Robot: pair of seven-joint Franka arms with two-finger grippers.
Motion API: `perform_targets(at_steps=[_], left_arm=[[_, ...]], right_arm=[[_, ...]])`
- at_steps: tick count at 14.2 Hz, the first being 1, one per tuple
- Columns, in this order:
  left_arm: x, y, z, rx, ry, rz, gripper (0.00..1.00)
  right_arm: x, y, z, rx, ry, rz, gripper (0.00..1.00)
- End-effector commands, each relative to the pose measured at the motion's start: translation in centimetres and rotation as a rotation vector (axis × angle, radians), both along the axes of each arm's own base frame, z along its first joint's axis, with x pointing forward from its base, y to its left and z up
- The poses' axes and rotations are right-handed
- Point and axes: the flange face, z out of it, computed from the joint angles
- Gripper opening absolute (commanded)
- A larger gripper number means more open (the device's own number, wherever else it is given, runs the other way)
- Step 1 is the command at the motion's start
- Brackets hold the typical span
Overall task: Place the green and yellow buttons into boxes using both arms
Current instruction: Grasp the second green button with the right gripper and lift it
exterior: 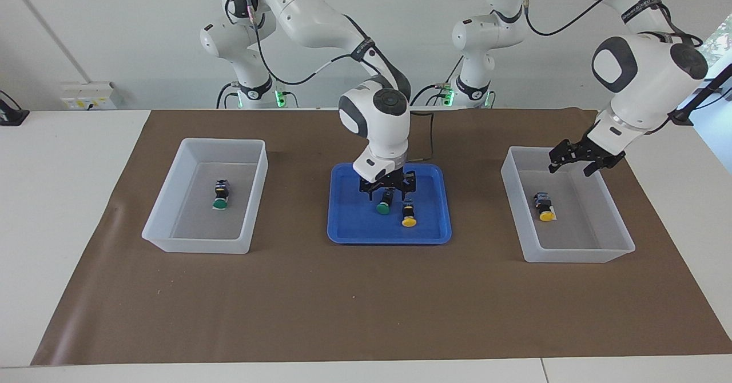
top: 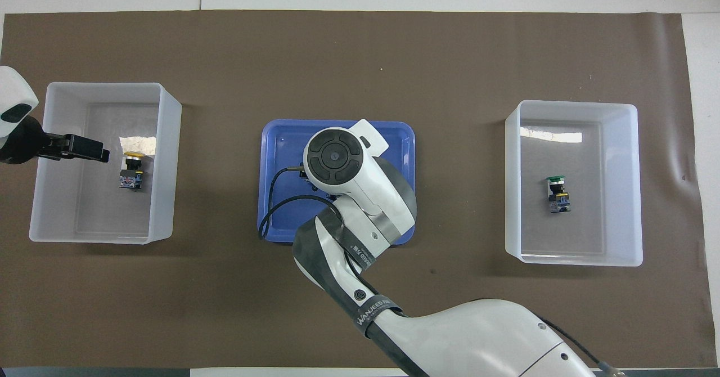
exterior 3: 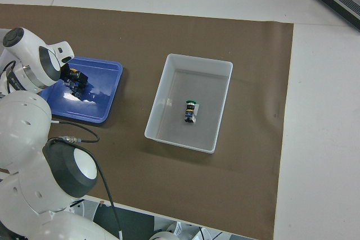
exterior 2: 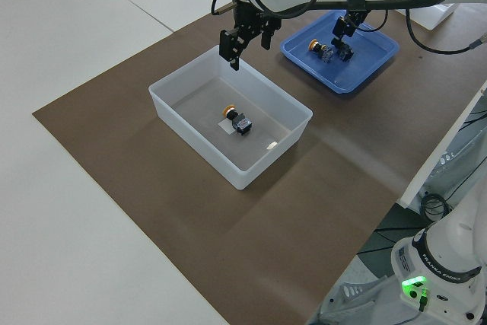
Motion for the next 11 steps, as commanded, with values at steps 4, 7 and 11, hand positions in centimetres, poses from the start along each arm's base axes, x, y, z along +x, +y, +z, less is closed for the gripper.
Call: perform_targets(at_steps=[4,7,11], left_arm=[[-0.3,-1.0,0.4,-0.010,0.012,-0.021,1.00],[-0.3,-0.9,0.4,-0.011,0.010,-0.019,1.00],[-0.3,-0.9,0.3,-0.013,0.012,-0.019,1.00]], right_arm=[[-0.8,-0.9,-0.5,0.007,-0.028,0.006,0.70],[-1.6,-1.3,-1.6,0.015,-0.035,0.006,0.70],[-2.0,-1.2,-1.6,0.013,-0.031,0.012,0.69]])
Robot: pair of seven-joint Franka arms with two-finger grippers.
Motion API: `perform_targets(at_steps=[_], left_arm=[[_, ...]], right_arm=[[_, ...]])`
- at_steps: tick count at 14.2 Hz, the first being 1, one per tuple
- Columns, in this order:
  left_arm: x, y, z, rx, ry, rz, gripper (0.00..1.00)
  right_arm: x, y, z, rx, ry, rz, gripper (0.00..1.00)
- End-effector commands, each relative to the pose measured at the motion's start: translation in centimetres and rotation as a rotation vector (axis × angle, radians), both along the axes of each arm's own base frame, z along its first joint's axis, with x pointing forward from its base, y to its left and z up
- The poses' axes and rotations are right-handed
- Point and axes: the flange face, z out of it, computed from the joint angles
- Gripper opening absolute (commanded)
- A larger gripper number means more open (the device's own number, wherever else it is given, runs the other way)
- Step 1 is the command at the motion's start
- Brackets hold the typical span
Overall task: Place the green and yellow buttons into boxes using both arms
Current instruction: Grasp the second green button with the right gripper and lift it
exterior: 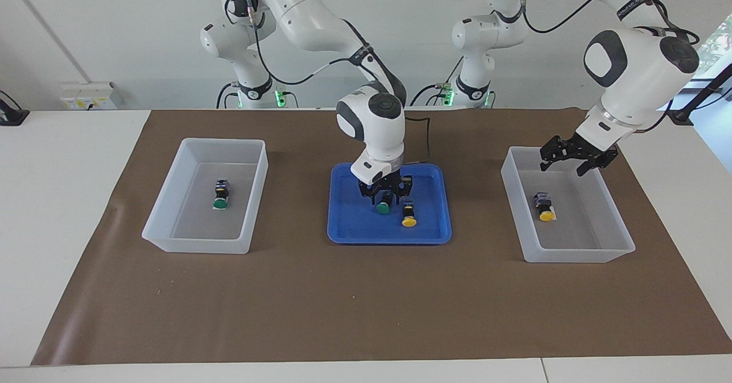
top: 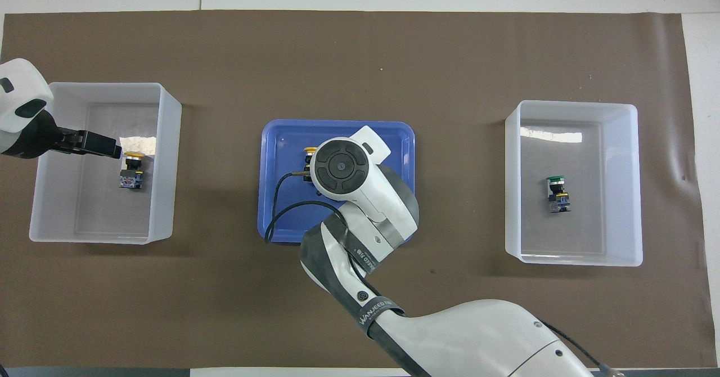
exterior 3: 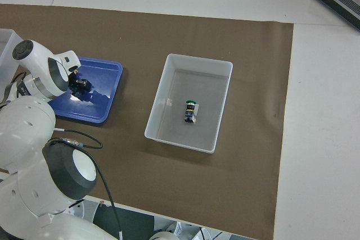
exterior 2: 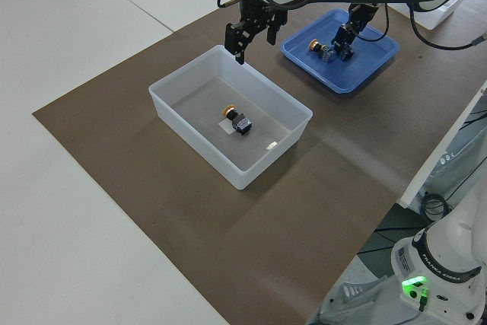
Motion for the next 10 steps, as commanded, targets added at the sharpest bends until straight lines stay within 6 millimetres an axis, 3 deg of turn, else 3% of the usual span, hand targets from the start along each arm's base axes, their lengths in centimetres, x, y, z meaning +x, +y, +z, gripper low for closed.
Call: perform_targets(at_steps=[1,5,6,8,10], left_arm=[[-0.3,0.1,0.4,-0.012,0.008,0.000,1.00],[-0.3,0.1,0.3,-0.014,0.009,0.000,1.00],[-0.3,0.1,0.4,-0.015,0.008,0.000,1.00],[-0.3,0.1,0.4,-0.017,0.008,0.001,1.00],[-0.2,0.0,0.4,-0.017,0.006,0.001,1.00]], right_arm=[[-0.7,-0.4,0.5,0.002,-0.016,0.009,0.67],[-0.8,-0.1,0.6,0.018,-0.020,0.006,0.20],[-0.8,-0.1,0.6,0.016,-0.018,0.008,0.00],[-0.7,-0.1,0.9,0.013,-0.011,0.004,0.00],[0.6,-0.3,2.9,0.005,-0.001,-0.010,0.00]])
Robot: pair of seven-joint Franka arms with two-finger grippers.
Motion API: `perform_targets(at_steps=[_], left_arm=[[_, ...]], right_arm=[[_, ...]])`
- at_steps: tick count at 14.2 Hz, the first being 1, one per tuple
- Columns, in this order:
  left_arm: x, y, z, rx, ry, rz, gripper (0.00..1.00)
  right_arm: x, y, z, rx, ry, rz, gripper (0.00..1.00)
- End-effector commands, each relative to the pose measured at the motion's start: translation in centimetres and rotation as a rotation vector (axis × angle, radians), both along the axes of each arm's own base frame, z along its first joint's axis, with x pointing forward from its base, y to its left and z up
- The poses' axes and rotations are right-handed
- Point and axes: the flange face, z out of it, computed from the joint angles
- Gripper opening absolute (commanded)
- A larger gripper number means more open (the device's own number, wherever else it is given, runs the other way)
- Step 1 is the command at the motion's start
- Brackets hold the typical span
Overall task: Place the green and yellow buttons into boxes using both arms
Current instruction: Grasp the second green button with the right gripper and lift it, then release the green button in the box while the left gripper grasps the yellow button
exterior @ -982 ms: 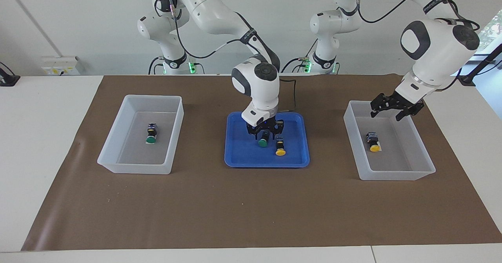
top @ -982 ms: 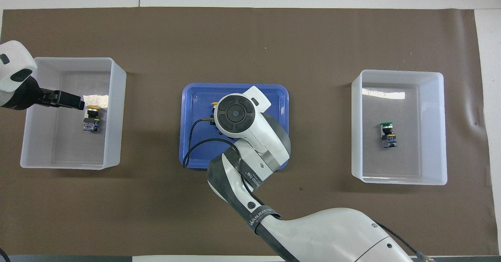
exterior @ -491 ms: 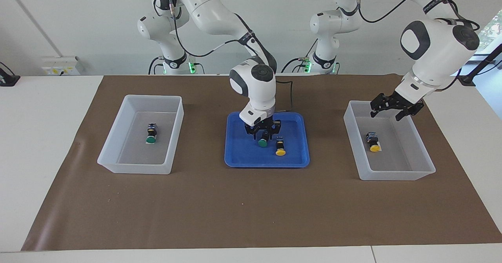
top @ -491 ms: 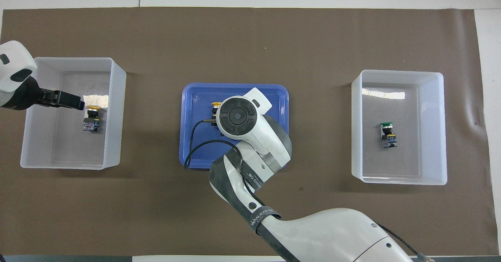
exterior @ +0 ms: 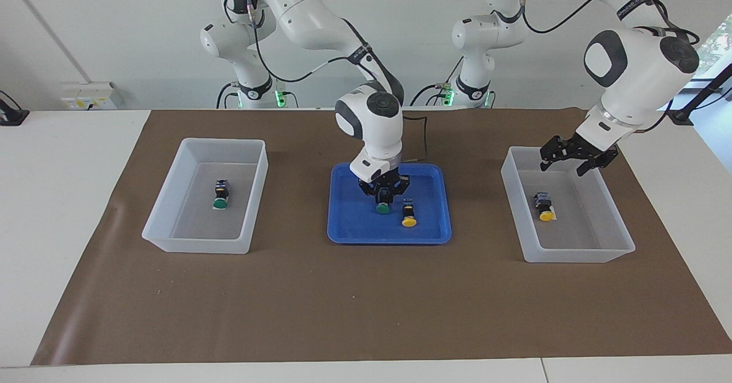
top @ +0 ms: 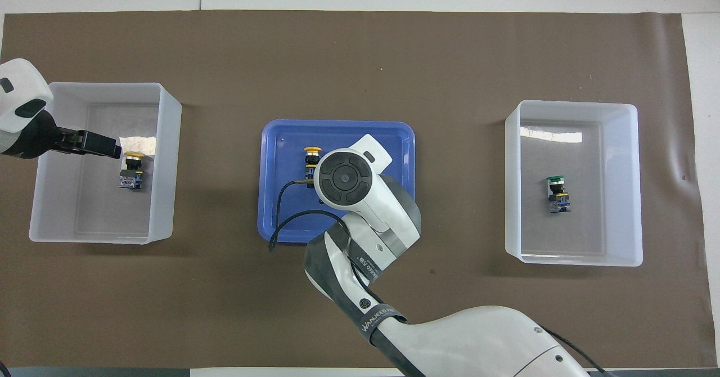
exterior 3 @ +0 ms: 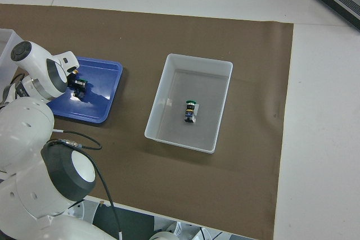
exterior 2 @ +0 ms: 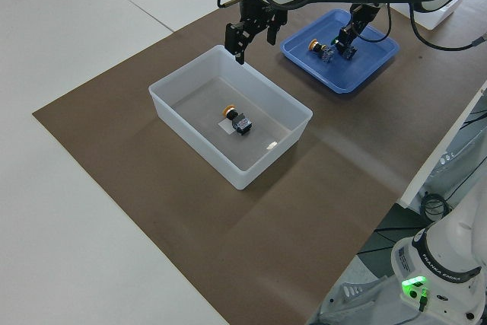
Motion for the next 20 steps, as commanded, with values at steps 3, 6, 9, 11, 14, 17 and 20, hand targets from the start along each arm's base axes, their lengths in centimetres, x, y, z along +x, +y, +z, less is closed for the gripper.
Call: perform_targets(at_steps=[3,6,9,11,14,17,20], left_arm=[[-0.2,-0.5,0.5,-0.018,0.006,0.009,1.00],[-0.1,-2.3,0.4,-0.016,-0.004,0.014,1.00],[-0.1,-10.8,-0.2,-0.016,-0.026,0.079,1.00],[-0.9,-18.4,-1.6,-0.026,-0.043,0.118,1.00],[-3.0,-28.9,-5.9,-0.035,-0.044,0.140,1.00],[-5.6,-33.5,-10.5,-0.013,-0.041,0.085,1.00],[-5.9,-35.5,-15.3,0.030,-0.060,0.094,1.00]], right_arm=[[4.1,-2.8,7.6,-0.045,0.041,-0.048,0.00],[6.8,-12.7,13.9,-0.062,0.077,-0.027,0.00],[7.8,-25.6,18.2,-0.070,0.150,0.109,0.00],[7.0,-31.5,18.1,-0.068,0.210,0.154,0.00],[5.9,-40.9,14.8,-0.044,0.239,0.186,0.00],[2.0,-46.2,9.1,-0.035,0.182,0.187,0.00],[-1.2,-46.2,4.6,-0.049,0.085,0.181,0.00]])
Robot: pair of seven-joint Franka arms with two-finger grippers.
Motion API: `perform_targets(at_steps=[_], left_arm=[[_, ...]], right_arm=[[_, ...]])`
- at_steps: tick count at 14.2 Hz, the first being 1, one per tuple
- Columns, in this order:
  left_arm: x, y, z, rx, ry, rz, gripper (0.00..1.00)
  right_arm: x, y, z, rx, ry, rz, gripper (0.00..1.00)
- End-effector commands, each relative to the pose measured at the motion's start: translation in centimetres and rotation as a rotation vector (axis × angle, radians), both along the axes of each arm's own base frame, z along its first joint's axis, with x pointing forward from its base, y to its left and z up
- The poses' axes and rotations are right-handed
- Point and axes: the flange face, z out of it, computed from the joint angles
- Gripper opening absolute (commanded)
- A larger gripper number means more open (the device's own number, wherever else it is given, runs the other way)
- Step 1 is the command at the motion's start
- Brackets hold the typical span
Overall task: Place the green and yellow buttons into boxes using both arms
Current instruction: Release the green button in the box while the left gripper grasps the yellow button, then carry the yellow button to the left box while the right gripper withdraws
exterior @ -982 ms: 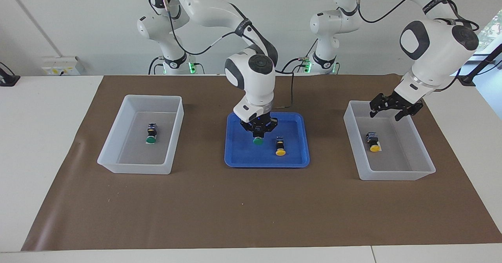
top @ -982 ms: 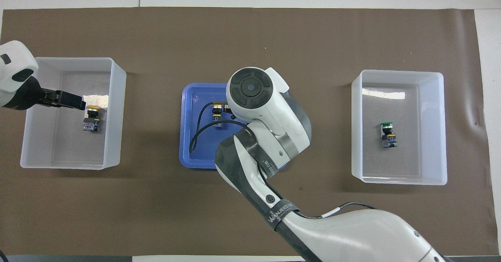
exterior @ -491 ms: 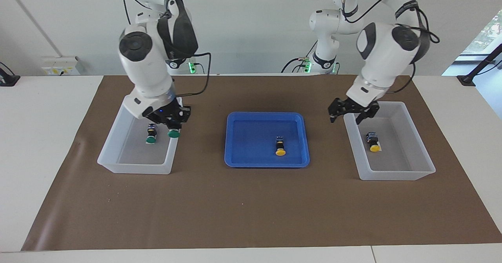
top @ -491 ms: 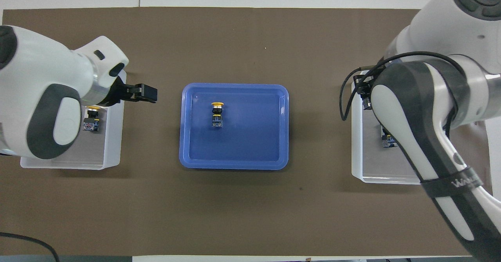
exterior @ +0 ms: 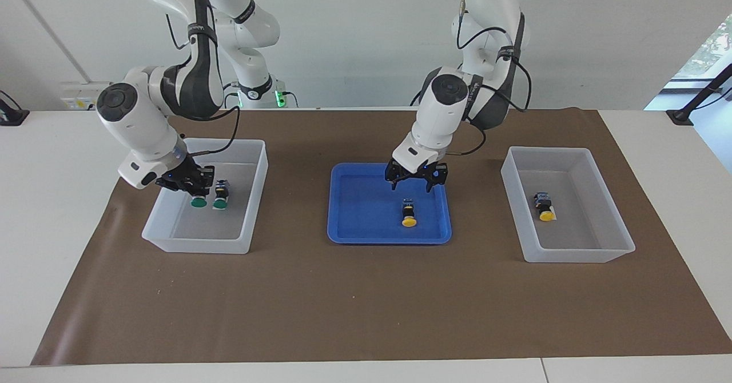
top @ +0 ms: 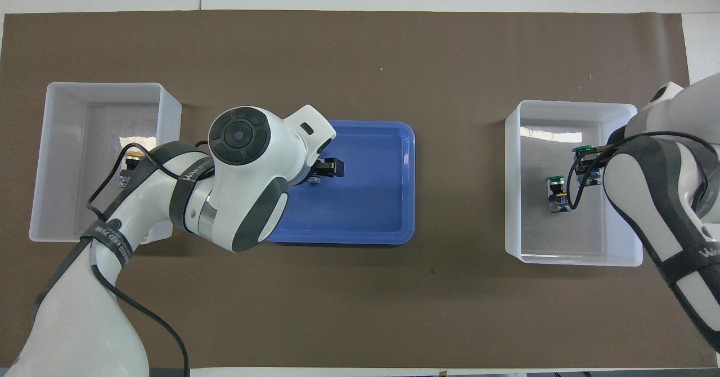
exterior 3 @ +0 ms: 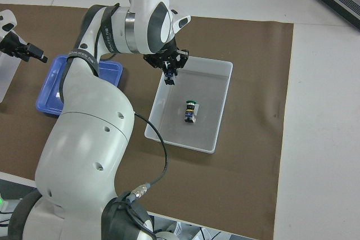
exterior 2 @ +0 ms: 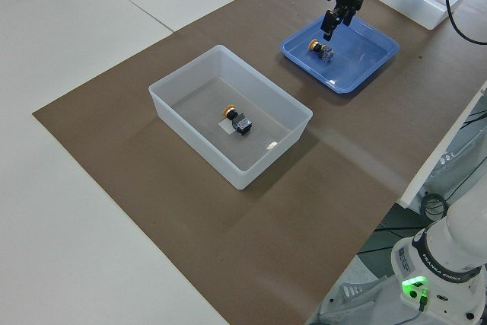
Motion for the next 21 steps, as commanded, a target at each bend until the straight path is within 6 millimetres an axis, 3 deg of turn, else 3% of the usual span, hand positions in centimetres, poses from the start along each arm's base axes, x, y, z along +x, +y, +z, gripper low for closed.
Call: perform_targets(at_steps=[1,2,3,4,6,8,9,11,12,15,17,18,19,20,21], left_arm=[[0.1,-1.2,-4.0,0.040,-0.041,0.019,1.00],[0.2,-1.3,-5.0,0.047,-0.052,0.014,1.00],[0.1,-1.2,-5.1,0.050,-0.053,0.010,1.00],[0.2,-1.1,-5.3,0.065,-0.062,-0.007,1.00],[0.4,-0.9,-5.9,0.080,-0.070,-0.020,1.00],[0.3,-0.8,-6.1,0.082,-0.066,-0.022,0.91],[0.3,-0.8,-6.2,0.082,-0.066,-0.019,0.77],[0.1,-1.0,-6.1,0.082,-0.064,-0.014,0.16],[0.1,-1.0,-6.2,0.081,-0.063,-0.013,0.00],[0.4,-1.0,-5.7,0.077,-0.058,0.003,0.00],[0.9,-0.4,-3.5,0.080,-0.057,0.029,0.00],[1.8,0.5,0.0,0.072,-0.055,0.058,0.00],[3.4,3.0,3.5,0.065,-0.031,0.110,0.00],[5.1,6.3,7.8,0.059,-0.030,0.161,0.00],[6.3,9.9,10.4,0.059,-0.021,0.184,0.00]], right_arm=[[-3.7,1.0,-2.0,0.004,-0.059,0.026,0.00],[-3.6,0.5,-2.0,0.004,-0.056,0.021,0.00],[-3.6,0.1,-1.9,0.003,-0.058,0.018,0.27],[-3.2,0.1,-1.5,0.003,-0.062,0.019,0.44],[-1.8,0.4,0.7,0.006,-0.041,0.025,1.00],[0.1,0.8,6.2,0.008,-0.027,0.038,1.00],[0.9,1.0,9.7,0.009,-0.024,0.041,1.00],[1.7,1.1,15.9,0.009,-0.029,0.035,1.00],[1.5,1.0,18.4,0.009,-0.033,0.033,1.00],[0.4,-0.1,22.6,-0.003,-0.008,-0.003,1.00],[-0.7,-0.9,24.2,-0.001,-0.021,-0.018,1.00],[-1.0,-0.8,23.7,0.000,-0.017,-0.020,1.00],[-1.6,-0.4,23.4,0.002,0.003,-0.027,1.00],[-1.8,-0.2,23.4,0.006,0.015,-0.032,1.00],[-1.6,0.0,23.6,0.003,0.008,-0.030,1.00]])
